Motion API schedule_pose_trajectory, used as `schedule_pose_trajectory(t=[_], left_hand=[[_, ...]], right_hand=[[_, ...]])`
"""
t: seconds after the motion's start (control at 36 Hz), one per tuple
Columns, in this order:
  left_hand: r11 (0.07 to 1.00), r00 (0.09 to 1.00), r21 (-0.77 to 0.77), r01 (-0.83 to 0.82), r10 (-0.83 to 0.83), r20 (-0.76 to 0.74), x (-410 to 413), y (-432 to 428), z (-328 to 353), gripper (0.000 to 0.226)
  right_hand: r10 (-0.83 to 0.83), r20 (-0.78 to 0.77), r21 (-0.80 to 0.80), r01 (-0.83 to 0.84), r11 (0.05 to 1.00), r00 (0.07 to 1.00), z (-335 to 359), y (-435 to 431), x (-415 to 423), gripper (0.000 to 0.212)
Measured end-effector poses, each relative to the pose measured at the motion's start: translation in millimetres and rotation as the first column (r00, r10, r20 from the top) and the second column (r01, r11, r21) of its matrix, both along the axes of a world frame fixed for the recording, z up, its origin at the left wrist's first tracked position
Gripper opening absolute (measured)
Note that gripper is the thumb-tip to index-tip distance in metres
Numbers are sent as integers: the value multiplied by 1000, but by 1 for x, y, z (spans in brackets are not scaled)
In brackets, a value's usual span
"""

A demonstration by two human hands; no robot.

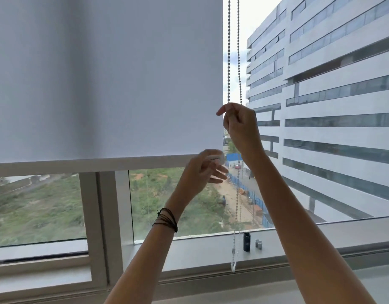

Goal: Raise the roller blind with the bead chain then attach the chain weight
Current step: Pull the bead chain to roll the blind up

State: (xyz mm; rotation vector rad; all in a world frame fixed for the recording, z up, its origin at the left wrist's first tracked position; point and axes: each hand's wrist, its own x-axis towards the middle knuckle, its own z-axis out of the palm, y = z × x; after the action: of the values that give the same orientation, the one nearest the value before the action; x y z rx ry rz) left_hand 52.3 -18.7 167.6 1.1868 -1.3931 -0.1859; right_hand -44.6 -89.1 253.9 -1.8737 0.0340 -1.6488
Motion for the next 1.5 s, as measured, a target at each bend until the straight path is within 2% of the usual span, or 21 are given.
schedule_pose_trajectory(t=[0.17, 0.25, 0.33, 0.44, 0.56, 0.61, 0.69, 0.78, 1.08, 1.5], left_hand=[[940, 980, -278, -197, 200, -19, -15, 10, 51, 26], [901, 971, -362, -238, 223, -83, -22, 9, 79, 28], [910, 982, -372, -182, 148, -120, -28, 7, 106, 33], [950, 996, -313, -13, -17, -92, -36, 10, 143, 38], [922, 994, -381, 65, -93, -56, -40, 22, 177, 35], [910, 998, -414, 16, -38, -46, -40, 25, 190, 33], [877, 985, -464, -122, 164, 52, -42, 28, 200, 27], [841, 958, -510, -177, 266, 105, -43, 29, 200, 23], [875, 940, -434, -213, 305, 154, -29, 24, 193, 21], [891, 958, -408, -197, 264, 114, -10, 0, 155, 21]], right_hand=[[27, 33, -42, -25, 999, 999, -3, 7, -4, 30], [58, 60, -58, -54, 997, 997, -4, 13, -5, 30], [84, 82, -88, -77, 993, 993, -5, 18, -5, 32], [82, 89, -98, -74, 992, 993, -5, 21, 0, 32], [87, 78, -89, -80, 993, 993, -6, 22, 7, 32], [104, 77, -99, -96, 990, 992, -6, 23, 10, 31], [149, 73, -104, -141, 985, 986, -6, 25, 14, 31], [168, 75, -109, -160, 981, 983, -7, 25, 19, 31], [162, 48, -109, -156, 982, 986, -19, 11, 29, 32], [139, 12, -87, -137, 987, 990, -56, -7, 44, 39]])
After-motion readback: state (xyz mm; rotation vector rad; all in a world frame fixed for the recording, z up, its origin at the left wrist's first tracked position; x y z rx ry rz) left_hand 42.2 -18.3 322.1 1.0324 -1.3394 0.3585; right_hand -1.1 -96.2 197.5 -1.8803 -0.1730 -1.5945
